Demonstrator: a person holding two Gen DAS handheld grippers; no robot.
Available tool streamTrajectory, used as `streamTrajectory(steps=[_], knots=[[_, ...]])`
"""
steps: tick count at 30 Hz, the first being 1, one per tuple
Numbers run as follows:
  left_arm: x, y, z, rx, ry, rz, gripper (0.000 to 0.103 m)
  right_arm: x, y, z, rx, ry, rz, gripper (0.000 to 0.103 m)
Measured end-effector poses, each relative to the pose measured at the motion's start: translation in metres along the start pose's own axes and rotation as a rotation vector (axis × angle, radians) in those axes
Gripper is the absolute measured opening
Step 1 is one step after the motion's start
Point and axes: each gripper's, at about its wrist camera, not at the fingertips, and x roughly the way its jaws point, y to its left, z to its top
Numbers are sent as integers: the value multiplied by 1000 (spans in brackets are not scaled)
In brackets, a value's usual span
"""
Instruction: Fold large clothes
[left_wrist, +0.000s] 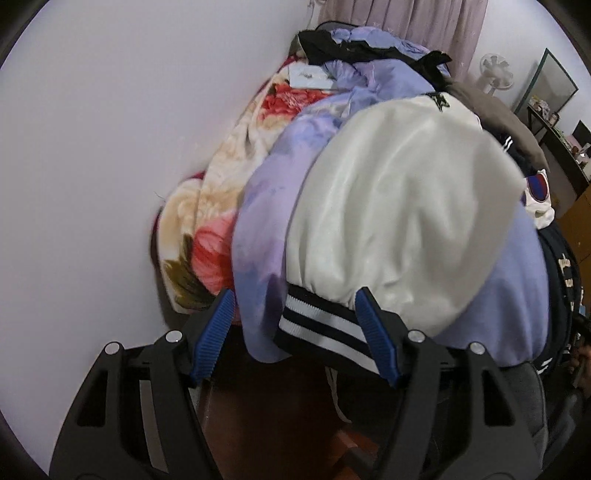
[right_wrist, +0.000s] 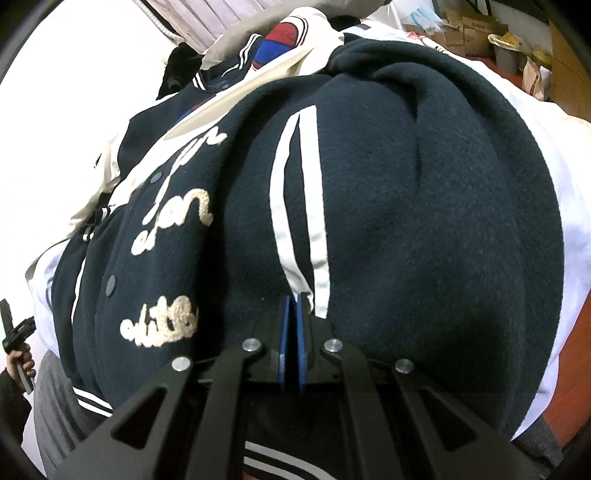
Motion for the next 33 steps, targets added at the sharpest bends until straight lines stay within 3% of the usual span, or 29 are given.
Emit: streamTrajectory(steps=[6,7,11,13,17,21,28,33], knots=[[31,-3,3,6,34,-148,67,-1,1,-2,-13,-1,-5,4],[36,-3,4,4,38,-148,73,-1,1,-2,-13,-2,-6,4],[53,-2,6,-24,56,-172,73,-1,0,-2,-14,-1,-8,4],[52,-10,4,-5,56,-188,52,0,0,-2,-10,-1,-3,4],[35,-28,1,39,19,-110,34,0,-1,-2,-10,0,4,4],[16,-30,-5,12,-22,-96,18,-1,0,-2,-12,-2,2,4],[-32,-40,-1,-6,-68,-74,13,-3,1,-3,-8,-2,11,4],[-81,-67,22,39,-166,-151,11,-4,-1,-3,5,1,19,5]])
